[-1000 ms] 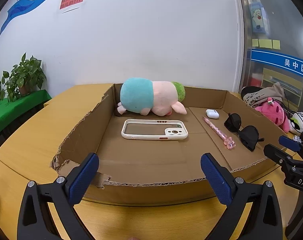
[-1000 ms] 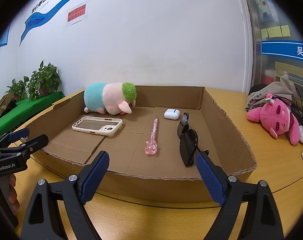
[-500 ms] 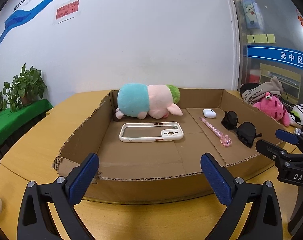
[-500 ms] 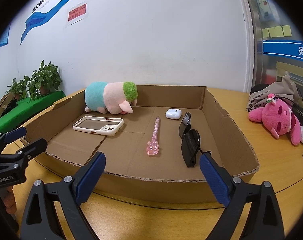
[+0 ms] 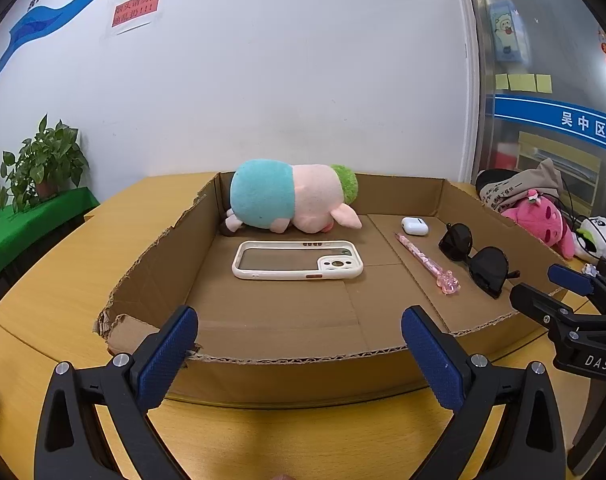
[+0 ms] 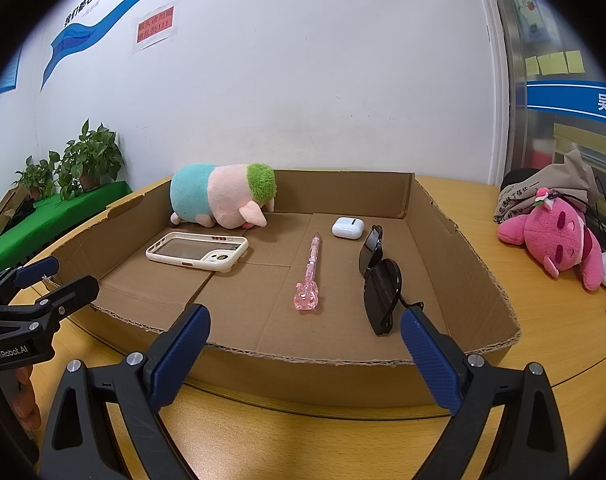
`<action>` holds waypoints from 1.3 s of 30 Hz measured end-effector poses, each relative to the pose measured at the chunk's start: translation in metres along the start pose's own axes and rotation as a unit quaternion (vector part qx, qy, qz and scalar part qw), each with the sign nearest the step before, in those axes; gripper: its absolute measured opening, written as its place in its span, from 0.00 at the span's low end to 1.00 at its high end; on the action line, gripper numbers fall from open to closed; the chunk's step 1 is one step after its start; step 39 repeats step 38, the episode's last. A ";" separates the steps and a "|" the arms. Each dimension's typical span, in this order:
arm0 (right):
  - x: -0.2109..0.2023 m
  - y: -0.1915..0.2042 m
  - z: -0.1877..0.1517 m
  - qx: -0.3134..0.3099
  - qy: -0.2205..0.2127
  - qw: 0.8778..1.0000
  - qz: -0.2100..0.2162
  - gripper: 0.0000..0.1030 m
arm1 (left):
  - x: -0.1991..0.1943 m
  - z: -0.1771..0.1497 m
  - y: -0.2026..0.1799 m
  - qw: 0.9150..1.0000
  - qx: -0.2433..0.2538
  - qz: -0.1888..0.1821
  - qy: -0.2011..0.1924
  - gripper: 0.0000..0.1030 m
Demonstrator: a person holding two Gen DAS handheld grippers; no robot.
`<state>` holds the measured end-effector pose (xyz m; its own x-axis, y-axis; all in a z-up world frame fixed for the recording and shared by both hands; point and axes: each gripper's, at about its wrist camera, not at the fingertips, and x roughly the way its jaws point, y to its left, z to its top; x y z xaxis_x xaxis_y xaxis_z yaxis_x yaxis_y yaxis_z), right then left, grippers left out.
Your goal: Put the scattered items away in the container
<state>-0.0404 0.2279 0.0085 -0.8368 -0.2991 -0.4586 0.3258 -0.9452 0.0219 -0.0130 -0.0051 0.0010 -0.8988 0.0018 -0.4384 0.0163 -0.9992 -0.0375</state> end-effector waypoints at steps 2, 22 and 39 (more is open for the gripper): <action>0.000 0.000 0.000 0.000 0.000 1.000 0.000 0.93 | 0.000 0.000 0.001 1.000 -0.002 -0.002 0.001 1.00; 0.000 0.000 0.000 0.000 0.000 1.000 0.000 0.93 | 0.000 0.000 0.001 1.000 0.000 0.002 0.000 1.00; 0.000 0.000 0.000 0.000 0.000 1.000 0.000 0.93 | -0.001 0.000 -0.001 1.000 0.002 0.006 -0.001 1.00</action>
